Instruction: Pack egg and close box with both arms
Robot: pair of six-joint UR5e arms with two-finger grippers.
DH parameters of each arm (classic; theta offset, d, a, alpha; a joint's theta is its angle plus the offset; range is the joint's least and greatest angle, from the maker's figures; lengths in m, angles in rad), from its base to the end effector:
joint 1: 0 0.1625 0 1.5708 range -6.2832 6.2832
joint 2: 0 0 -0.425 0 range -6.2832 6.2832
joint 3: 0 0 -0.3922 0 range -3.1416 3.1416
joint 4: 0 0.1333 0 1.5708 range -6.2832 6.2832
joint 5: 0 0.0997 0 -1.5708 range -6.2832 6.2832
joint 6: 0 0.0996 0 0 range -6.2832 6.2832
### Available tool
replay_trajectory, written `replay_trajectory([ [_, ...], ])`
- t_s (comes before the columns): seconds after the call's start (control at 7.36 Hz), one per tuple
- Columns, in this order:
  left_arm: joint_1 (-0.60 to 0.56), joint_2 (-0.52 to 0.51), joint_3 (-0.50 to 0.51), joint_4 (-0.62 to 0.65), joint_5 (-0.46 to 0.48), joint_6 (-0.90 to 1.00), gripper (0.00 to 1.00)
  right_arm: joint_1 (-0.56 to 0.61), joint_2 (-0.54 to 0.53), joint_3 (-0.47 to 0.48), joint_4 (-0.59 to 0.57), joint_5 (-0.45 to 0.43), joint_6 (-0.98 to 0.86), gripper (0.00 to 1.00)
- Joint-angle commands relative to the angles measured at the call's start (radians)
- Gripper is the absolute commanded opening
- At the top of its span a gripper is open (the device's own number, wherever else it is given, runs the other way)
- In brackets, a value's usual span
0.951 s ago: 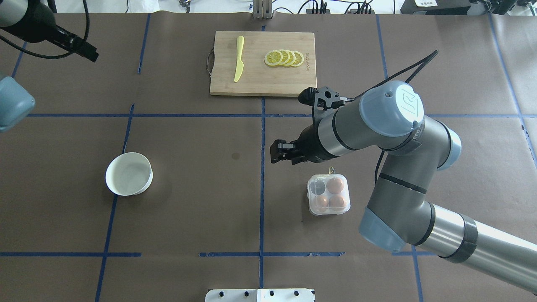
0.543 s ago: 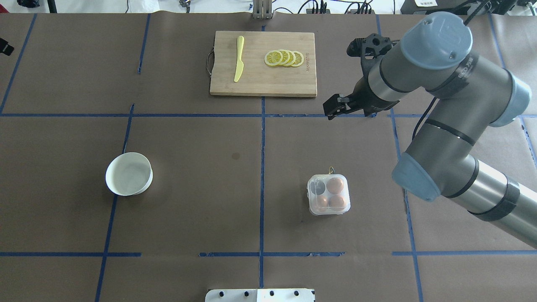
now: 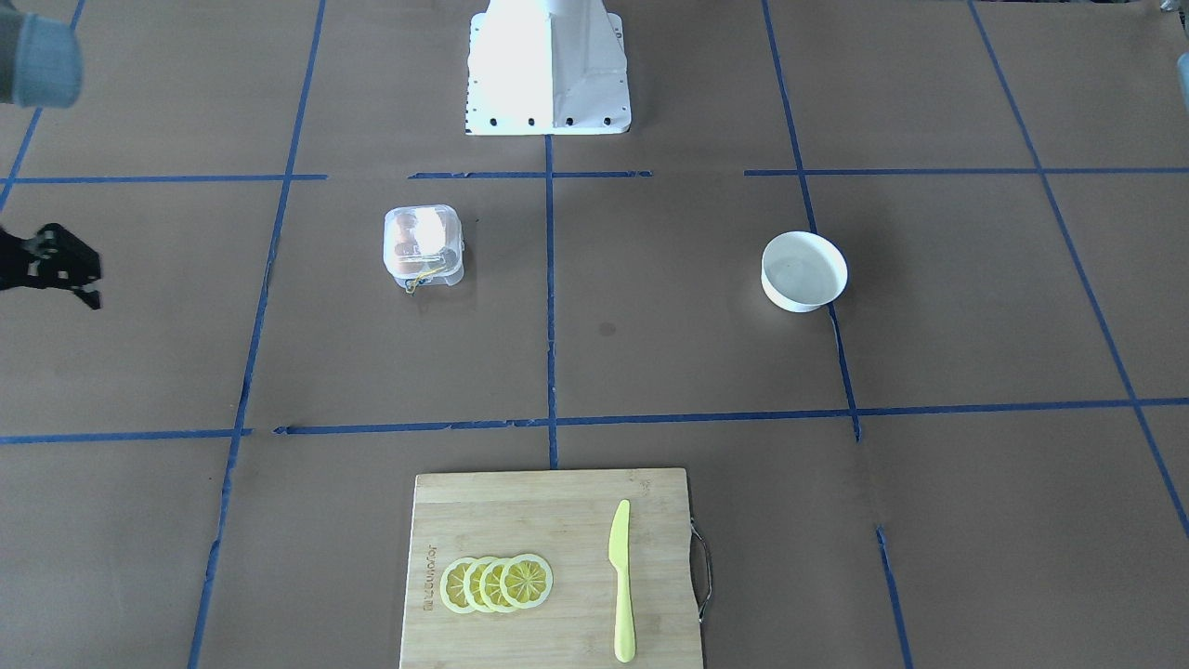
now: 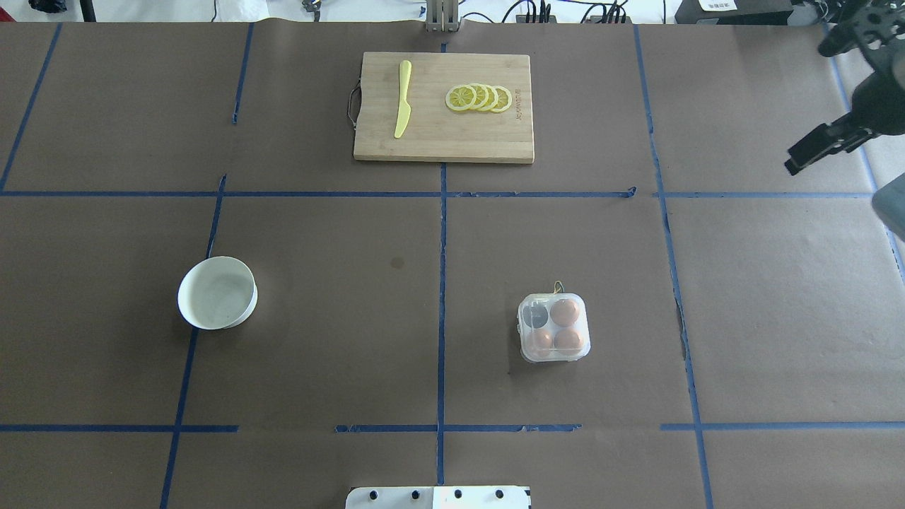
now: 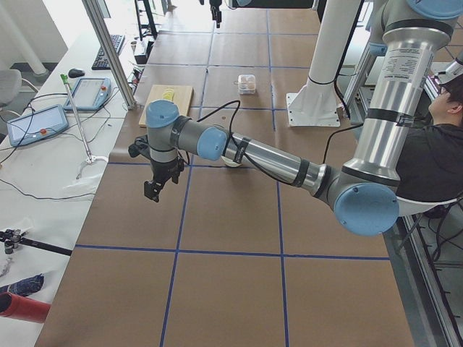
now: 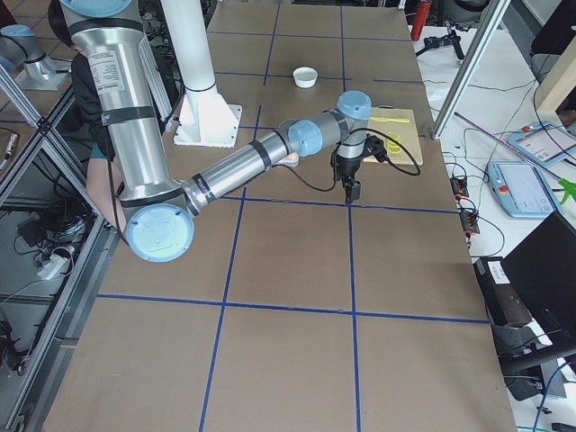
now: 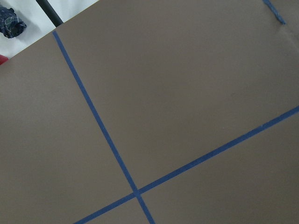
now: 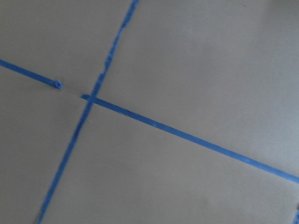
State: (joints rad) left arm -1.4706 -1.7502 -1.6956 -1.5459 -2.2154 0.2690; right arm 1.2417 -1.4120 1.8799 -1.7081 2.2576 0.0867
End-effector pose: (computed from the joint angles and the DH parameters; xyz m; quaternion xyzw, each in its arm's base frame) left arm -0.0163 -0.5723 0.5122 0.1580 0.3014 0.2158 0.9152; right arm -0.1070 -0.5304 0.4457 0.0831 -0.3569 -0.1673 0.9153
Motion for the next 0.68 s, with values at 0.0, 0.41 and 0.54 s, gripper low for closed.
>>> replay_trajectory([
  [0.0, -0.059, 0.090, 0.011, -0.022, -0.083, 0.053, 1.00, 0.213, -0.129, -0.086, 0.004, 0.132, -0.223, 1.00],
  [0.41, -0.053, 0.103, 0.075, -0.080, -0.017, 0.053, 1.00, 0.234, -0.128, -0.160, 0.008, 0.132, -0.225, 1.00],
  [0.54, -0.051, 0.097, 0.133, -0.091, -0.021, 0.052, 1.00, 0.234, -0.127, -0.165, 0.007, 0.119, -0.216, 1.00],
])
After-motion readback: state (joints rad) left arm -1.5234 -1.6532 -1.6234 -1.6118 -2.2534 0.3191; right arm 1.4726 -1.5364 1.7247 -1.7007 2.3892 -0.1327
